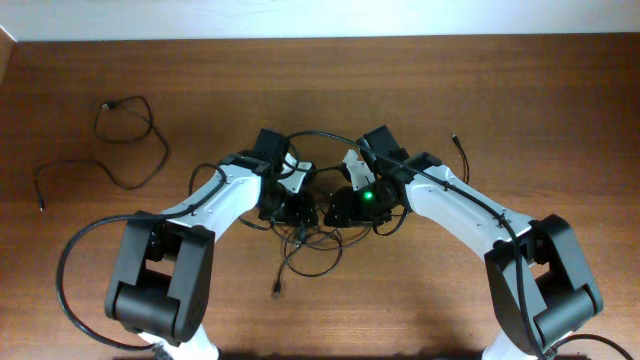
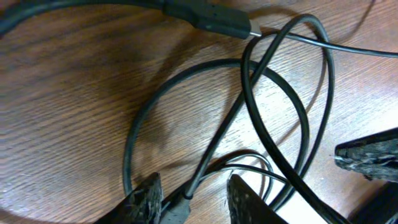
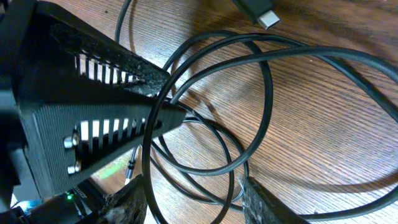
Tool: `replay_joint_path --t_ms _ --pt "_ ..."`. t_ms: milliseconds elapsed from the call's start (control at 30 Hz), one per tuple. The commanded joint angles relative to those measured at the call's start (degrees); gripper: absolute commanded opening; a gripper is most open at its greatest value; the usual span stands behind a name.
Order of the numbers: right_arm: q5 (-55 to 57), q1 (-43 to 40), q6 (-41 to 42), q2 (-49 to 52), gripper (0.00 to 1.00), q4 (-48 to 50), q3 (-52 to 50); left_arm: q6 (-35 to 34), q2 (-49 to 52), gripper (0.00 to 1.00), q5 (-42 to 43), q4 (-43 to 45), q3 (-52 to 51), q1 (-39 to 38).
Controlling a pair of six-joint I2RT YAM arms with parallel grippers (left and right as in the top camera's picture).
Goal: Untangle cables
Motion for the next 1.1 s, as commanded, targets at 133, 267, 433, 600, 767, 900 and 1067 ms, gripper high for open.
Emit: replay_joint_path --t_ms 133,267,433,600,767,900,1067 --pt "7.89 3.50 5.07 0.09 0.49 0.13 -0.15 0.00 0.57 0.31 -0.81 0.96 -0.55 -0.17" --pt "9.77 3.85 6.69 0.09 0.49 0.81 -0.15 0.00 0.57 0.33 -0.68 1.09 -0.55 -0.17" --pt "9.77 3.74 6.69 -0.13 0.04 1.44 -0.15 0.07 0.57 0.00 -0.90 2.12 -0.55 -0.17" --pt "9.77 3.76 6.60 -3.67 0.04 1.53 -0.15 -0.02 0.57 0.00 -1.99 2.49 -0.55 0.26" --pt "9.57 3.76 6.64 -12.00 0.04 1.64 -0.11 0.00 0.57 0.00 -2.19 2.49 -0.55 1.27" --pt "9.53 3.76 6.64 -19.41 0.04 1.99 1.25 -0.22 0.57 0.00 -2.84 2.51 -0.55 1.20" --pt "9.53 3.76 6.69 -28.85 0.04 7.15 4.37 -2.12 0.57 0.00 -5.38 2.49 -0.55 1.20"
